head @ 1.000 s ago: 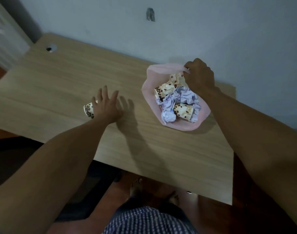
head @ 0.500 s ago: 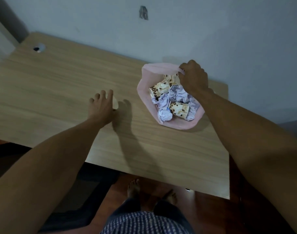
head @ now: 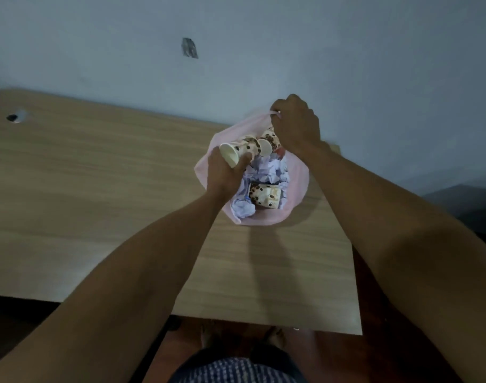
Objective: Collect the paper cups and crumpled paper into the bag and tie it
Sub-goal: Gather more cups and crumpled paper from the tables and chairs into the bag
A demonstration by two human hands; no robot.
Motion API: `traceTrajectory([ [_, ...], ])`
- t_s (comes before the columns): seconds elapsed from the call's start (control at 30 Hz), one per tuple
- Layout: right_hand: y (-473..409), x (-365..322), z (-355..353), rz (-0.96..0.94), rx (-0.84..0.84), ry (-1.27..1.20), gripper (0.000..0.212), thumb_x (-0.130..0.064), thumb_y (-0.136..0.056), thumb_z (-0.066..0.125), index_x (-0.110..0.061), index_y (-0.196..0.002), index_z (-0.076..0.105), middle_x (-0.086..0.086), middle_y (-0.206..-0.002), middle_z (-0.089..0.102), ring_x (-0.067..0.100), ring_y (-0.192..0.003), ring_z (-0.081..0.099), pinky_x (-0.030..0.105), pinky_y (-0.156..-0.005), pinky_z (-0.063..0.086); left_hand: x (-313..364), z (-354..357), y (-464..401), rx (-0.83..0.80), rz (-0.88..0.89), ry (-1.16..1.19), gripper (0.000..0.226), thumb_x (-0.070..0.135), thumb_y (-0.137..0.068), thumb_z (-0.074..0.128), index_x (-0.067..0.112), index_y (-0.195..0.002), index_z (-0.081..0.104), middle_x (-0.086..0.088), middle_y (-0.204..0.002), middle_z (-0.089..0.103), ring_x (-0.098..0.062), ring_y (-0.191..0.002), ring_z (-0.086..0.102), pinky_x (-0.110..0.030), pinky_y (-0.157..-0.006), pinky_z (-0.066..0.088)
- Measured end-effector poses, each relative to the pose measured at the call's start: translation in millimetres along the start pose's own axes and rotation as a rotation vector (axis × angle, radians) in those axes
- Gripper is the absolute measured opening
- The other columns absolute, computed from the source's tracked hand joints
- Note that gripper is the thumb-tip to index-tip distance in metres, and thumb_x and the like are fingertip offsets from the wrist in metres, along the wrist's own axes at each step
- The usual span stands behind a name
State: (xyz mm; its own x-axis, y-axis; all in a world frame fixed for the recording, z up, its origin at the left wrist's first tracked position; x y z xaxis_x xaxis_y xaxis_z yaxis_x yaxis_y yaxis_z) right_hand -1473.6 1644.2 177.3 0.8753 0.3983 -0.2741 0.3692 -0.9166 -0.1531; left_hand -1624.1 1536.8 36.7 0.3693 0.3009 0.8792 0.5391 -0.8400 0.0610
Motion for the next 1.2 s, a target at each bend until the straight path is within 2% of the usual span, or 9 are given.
traceTrajectory([
  [0.13, -11.8, 10.3, 0.1, -0.006, 0.006, -0.016, 0.026, -0.025, -0.100, 0.049, -0.022, -0.113, 0.071, 0.009, -0.117, 0.059, 0.036, -0.103, 0.062, 0.039, -0.084, 0.046, 0.2, 41.0, -15.2, -0.036, -0.208, 0.045, 0.105, 0.075, -0.078, 0.067, 0.000, -0.145, 0.038, -0.021, -0.143, 0.051, -0.035, -0.133, 0.048, -0.048, -0.110, 0.042],
  [0.3, -22.2, 20.0, 5.2, -0.029, 0.012, -0.032, 0.025, -0.024, -0.100, 0.049, -0.020, -0.113, 0.070, 0.009, -0.115, 0.059, 0.033, -0.101, 0.062, 0.036, -0.081, 0.044, 20.9, 58.3, -44.8, -0.057, -0.197, -0.010, 0.114, 0.083, -0.065, 0.069, 0.000, -0.140, 0.049, -0.015, -0.134, 0.061, -0.030, -0.124, 0.058, -0.041, -0.100, 0.050],
  [0.63, -27.3, 32.7, 32.0, 0.000, -0.136, -0.139, 0.041, -0.023, -0.086, 0.078, -0.007, -0.121, 0.063, 0.016, -0.122, 0.046, 0.035, -0.101, 0.060, 0.037, -0.088, 0.049, 7.1, 9.0, -35.1, -0.005, 0.096, -0.408, 0.033, 0.038, -0.097, 0.059, 0.008, -0.110, 0.064, -0.014, -0.108, 0.068, -0.032, -0.104, 0.064, -0.038, -0.080, 0.048],
  [0.7, -26.9, 31.1, 35.8, -0.007, -0.151, -0.122, 0.044, -0.022, -0.083, 0.080, -0.006, -0.119, 0.063, 0.015, -0.122, 0.044, 0.034, -0.097, 0.060, 0.039, -0.087, 0.052, 10.5, -1.4, -35.1, 0.044, 0.143, -0.482, 0.030, 0.043, -0.094, 0.061, 0.014, -0.089, 0.060, -0.006, -0.091, 0.063, -0.027, -0.085, 0.061, -0.035, -0.066, 0.041],
  [0.8, -24.2, 32.0, 34.3, -0.010, -0.115, 0.039, 0.044, -0.024, -0.082, 0.079, -0.007, -0.119, 0.061, 0.015, -0.125, 0.042, 0.034, -0.104, 0.056, 0.045, -0.090, 0.052, 23.0, -12.6, -29.7, 0.116, 0.253, -0.537, 0.034, 0.039, -0.088, 0.069, 0.012, -0.101, 0.052, -0.006, -0.105, 0.054, -0.026, -0.094, 0.052, -0.037, -0.074, 0.040],
  [0.93, -9.8, 59.7, 37.5, 0.248, -0.284, 0.171, 0.091, -0.032, -0.077, 0.083, -0.014, -0.150, 0.031, 0.019, -0.150, 0.029, 0.042, -0.132, 0.040, 0.053, -0.101, 0.041, 5.0, -31.7, -54.5, 0.173, 0.087, -0.515, 0.076, 0.031, -0.077, 0.079, 0.014, -0.140, 0.039, -0.015, -0.141, 0.044, -0.036, -0.129, 0.044, -0.046, -0.105, 0.038],
  [1.03, 14.7, 84.1, 49.3, 0.493, -0.564, 0.080, 0.133, -0.027, -0.072, 0.091, -0.006, -0.159, -0.008, 0.029, -0.158, 0.023, 0.046, -0.139, 0.039, 0.053, -0.105, 0.046, -6.4, -23.6, -80.1, -0.023, 0.012, -0.475, 0.041, 0.022, -0.093, 0.062, 0.006, -0.130, 0.057, -0.023, -0.131, 0.060, -0.041, -0.123, 0.057, -0.045, -0.095, 0.046],
  [1.1, 31.3, 95.4, 54.7, 0.610, -0.669, 0.025, 0.118, -0.012, -0.079, 0.085, 0.002, -0.157, -0.002, 0.031, -0.144, 0.044, 0.042, -0.119, 0.060, 0.049, -0.086, 0.057, -3.2, -22.7, -85.7, -0.065, 0.009, -0.444, 0.027, 0.012, -0.097, 0.050, -0.003, -0.114, 0.063, -0.029, -0.117, 0.066, -0.047, -0.113, 0.061, -0.046, -0.087, 0.048],
  [1.2, 42.9, 107.8, 49.6, 0.616, -0.659, 0.093, 0.031, -0.003, -0.085, 0.073, 0.005, -0.113, 0.062, 0.017, -0.071, 0.066, 0.021, -0.059, 0.061, 0.029, -0.041, 0.046, -4.4, -29.2, -84.6, -0.064, -0.087, -0.368, 0.029, 0.013, -0.100, 0.043, -0.001, -0.124, 0.052, -0.029, -0.128, 0.059, -0.047, -0.121, 0.056, -0.046, -0.094, 0.045],
])
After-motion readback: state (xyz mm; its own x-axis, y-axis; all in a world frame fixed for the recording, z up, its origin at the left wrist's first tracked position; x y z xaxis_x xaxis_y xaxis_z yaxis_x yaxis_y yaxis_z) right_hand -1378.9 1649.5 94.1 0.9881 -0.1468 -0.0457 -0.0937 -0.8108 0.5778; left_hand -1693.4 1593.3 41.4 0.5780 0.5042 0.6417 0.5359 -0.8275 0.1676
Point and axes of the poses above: each hand's wrist, its own y-axis away from the middle knuckle, its own z-axis out of the palm, x = y × z, the point moved 8 cm from there along -y, towards the middle knuckle
